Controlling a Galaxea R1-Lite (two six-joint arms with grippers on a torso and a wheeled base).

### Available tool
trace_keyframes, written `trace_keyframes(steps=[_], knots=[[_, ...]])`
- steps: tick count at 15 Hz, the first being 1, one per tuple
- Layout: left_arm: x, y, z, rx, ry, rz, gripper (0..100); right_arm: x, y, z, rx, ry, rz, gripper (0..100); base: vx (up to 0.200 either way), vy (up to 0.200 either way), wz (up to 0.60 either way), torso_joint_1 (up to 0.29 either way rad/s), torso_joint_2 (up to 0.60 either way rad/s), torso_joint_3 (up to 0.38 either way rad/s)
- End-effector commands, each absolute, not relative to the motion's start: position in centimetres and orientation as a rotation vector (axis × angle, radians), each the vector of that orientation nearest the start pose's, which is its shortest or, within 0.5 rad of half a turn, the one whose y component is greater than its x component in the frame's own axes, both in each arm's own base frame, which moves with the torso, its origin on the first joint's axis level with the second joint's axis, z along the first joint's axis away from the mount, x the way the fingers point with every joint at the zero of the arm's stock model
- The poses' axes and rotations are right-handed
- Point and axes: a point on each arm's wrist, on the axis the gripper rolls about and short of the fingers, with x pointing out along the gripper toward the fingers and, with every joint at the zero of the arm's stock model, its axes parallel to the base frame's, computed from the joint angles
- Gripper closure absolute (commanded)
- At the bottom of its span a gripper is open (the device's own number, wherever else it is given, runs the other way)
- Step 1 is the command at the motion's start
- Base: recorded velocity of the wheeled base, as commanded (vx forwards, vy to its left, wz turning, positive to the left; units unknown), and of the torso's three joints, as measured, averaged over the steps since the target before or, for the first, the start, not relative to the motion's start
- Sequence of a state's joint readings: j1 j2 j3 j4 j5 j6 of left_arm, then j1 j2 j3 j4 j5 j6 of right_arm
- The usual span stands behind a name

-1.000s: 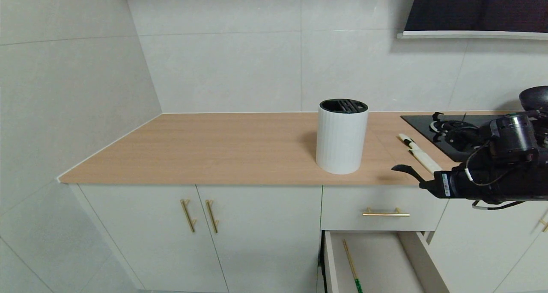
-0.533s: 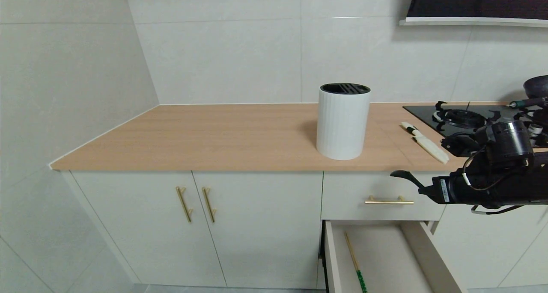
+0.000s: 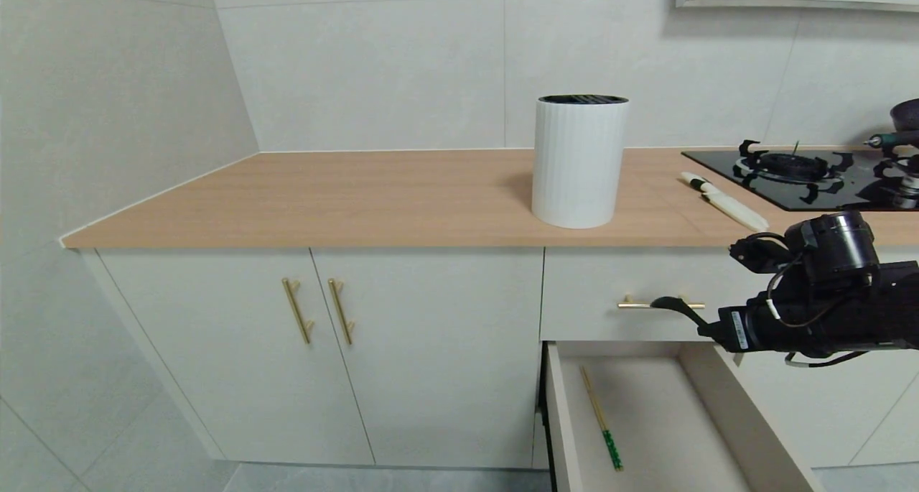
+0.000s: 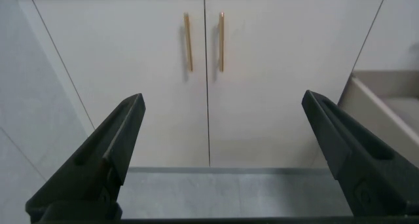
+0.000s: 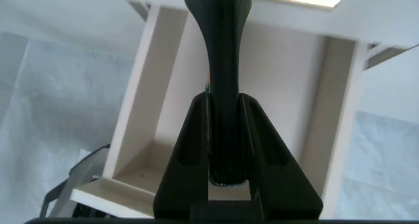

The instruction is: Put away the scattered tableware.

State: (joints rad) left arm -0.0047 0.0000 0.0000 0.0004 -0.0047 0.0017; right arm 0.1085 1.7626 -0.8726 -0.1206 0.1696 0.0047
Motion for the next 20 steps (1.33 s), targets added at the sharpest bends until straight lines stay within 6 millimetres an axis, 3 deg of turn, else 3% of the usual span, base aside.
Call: trace_keyframes(steps=[1, 8, 13, 16, 18, 20], knots=[[-2.3, 0.0, 7.5, 0.002, 0.0, -0.009, 0, 30.2, 3.7, 12.7, 0.028, 0.79, 0.264, 100, 0.0, 0.0, 0.0, -0.168, 0.46, 0.295], [-2.3, 0.0, 7.5, 0.002, 0.0, -0.009, 0, 31.0, 3.8, 10.8, 0.026, 0.813, 0.261, 100, 0.0, 0.0, 0.0, -0.143, 0.45, 0.312], [-2.3, 0.0, 7.5, 0.002, 0.0, -0.009, 0, 31.6, 3.9, 9.7, 0.007, 0.821, 0.267, 100, 0.0, 0.0, 0.0, -0.023, 0.11, 0.074], [-2.3, 0.0, 7.5, 0.002, 0.0, -0.009, 0, 33.6, 4.2, 5.2, -0.009, 0.888, 0.24, 100, 0.0, 0.0, 0.0, 0.0, 0.0, 0.0], [-2.3, 0.0, 7.5, 0.002, 0.0, -0.009, 0, 35.7, 4.2, 0.8, -0.009, 0.906, 0.201, 100, 0.0, 0.0, 0.0, 0.0, 0.0, 0.0], [-2.3, 0.0, 7.5, 0.002, 0.0, -0.009, 0, 36.3, 4.2, -1.3, -0.027, 0.922, 0.157, 100, 0.0, 0.0, 0.0, 0.0, 0.0, 0.0]])
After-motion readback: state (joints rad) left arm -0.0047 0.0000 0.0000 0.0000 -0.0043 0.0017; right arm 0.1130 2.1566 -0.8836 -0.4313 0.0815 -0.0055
